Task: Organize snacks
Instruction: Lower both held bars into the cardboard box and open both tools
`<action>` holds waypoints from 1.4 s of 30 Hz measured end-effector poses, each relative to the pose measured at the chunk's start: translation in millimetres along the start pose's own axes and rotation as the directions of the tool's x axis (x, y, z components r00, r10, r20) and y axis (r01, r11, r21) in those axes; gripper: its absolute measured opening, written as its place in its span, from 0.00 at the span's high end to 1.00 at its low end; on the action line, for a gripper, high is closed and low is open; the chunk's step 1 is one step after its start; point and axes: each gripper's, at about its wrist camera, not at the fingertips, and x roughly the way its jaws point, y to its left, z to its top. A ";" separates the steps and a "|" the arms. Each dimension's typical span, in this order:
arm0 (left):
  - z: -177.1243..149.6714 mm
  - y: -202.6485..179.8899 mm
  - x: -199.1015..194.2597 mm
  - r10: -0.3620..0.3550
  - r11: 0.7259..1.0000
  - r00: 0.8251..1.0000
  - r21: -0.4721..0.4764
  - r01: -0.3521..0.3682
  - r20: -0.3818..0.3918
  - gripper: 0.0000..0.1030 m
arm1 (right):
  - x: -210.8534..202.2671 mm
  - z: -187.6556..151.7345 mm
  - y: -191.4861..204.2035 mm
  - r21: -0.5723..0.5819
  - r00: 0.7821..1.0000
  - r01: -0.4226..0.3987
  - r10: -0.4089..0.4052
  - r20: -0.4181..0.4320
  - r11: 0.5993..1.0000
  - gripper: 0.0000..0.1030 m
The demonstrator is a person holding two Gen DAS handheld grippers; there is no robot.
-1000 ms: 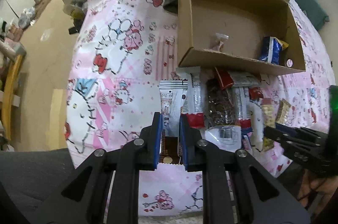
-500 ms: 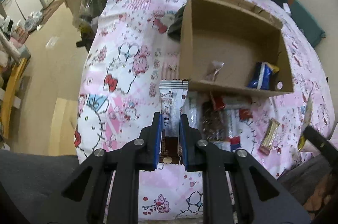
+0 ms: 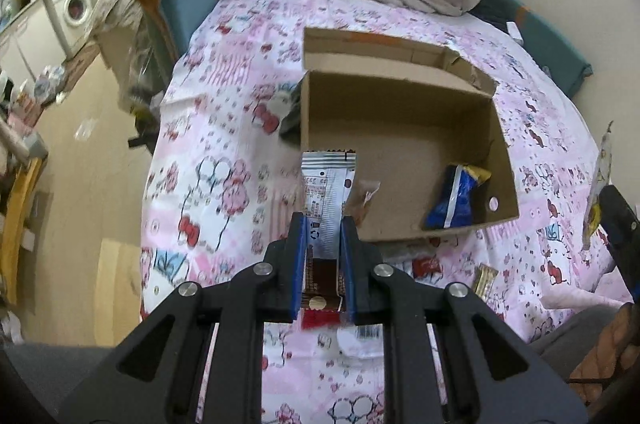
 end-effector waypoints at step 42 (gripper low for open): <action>42.4 -33.9 115.6 -0.075 0.995 0.997 0.065 0.075 -0.002 0.87 | 160.7 -7.4 -42.9 -0.083 0.896 0.227 -0.241 -0.373 0.970 0.72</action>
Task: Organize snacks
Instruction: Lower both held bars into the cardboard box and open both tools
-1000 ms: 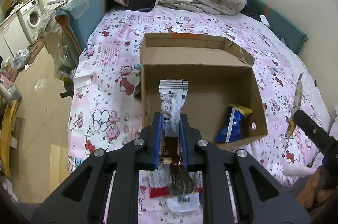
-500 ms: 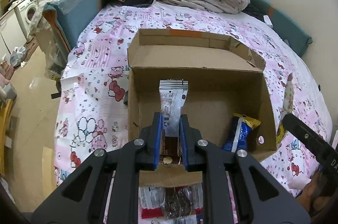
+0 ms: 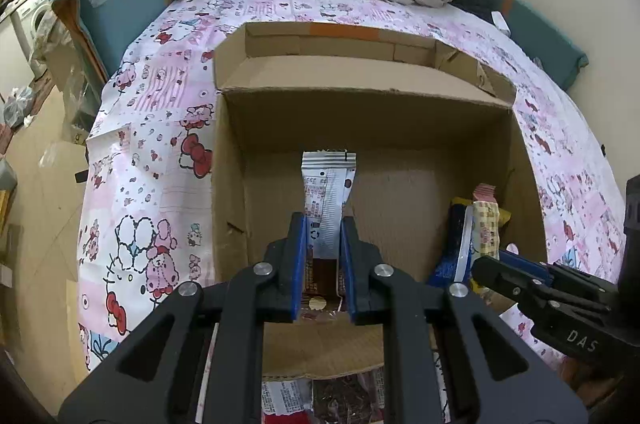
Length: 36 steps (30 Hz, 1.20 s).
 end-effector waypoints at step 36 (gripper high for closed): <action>-5.4 -10.5 -15.4 -0.010 0.999 1.000 0.032 0.009 0.018 0.19 | -13.1 8.5 -29.5 0.163 0.996 -0.073 0.064 0.064 0.984 0.29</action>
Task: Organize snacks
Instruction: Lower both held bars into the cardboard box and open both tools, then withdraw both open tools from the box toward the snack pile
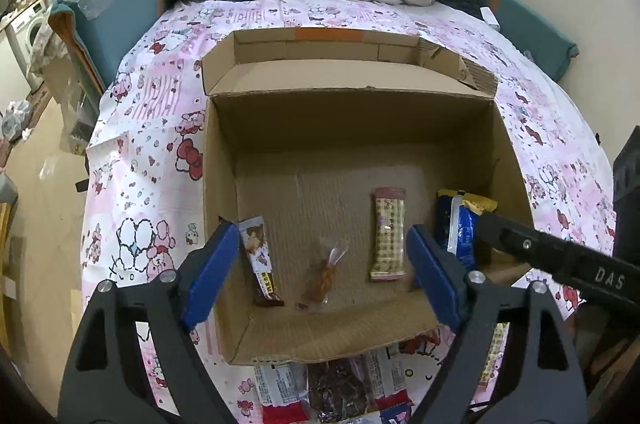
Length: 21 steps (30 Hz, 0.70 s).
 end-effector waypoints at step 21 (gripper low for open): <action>-26.9 42.5 -48.2 0.023 0.985 0.999 -0.169 -0.016 0.040 0.11 | -43.5 -27.9 17.4 -0.059 0.999 0.028 -0.026 0.042 0.998 0.06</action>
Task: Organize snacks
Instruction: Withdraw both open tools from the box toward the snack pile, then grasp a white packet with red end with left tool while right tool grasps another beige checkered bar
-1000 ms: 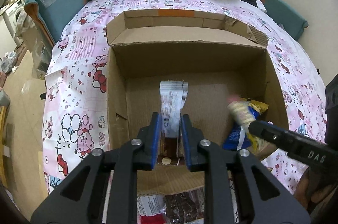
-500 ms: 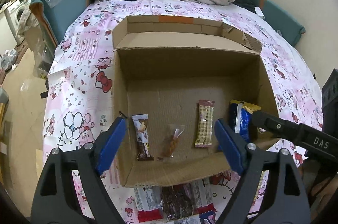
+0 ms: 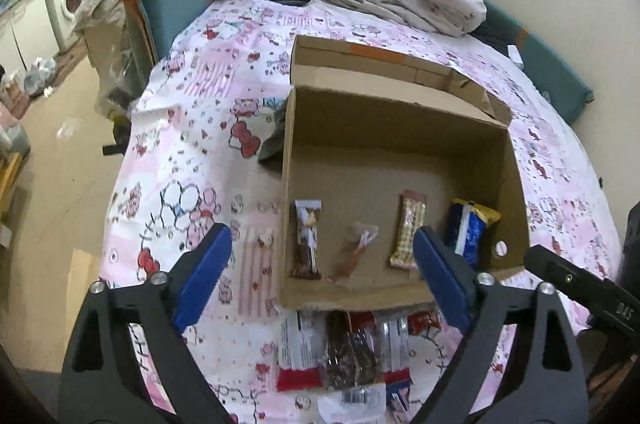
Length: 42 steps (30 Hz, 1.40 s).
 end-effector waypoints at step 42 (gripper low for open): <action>-69.6 45.7 51.8 0.119 0.981 0.947 -0.112 -0.159 -0.297 0.16 | -32.6 -46.5 -65.4 0.262 0.994 0.094 -0.075 -0.082 0.960 0.06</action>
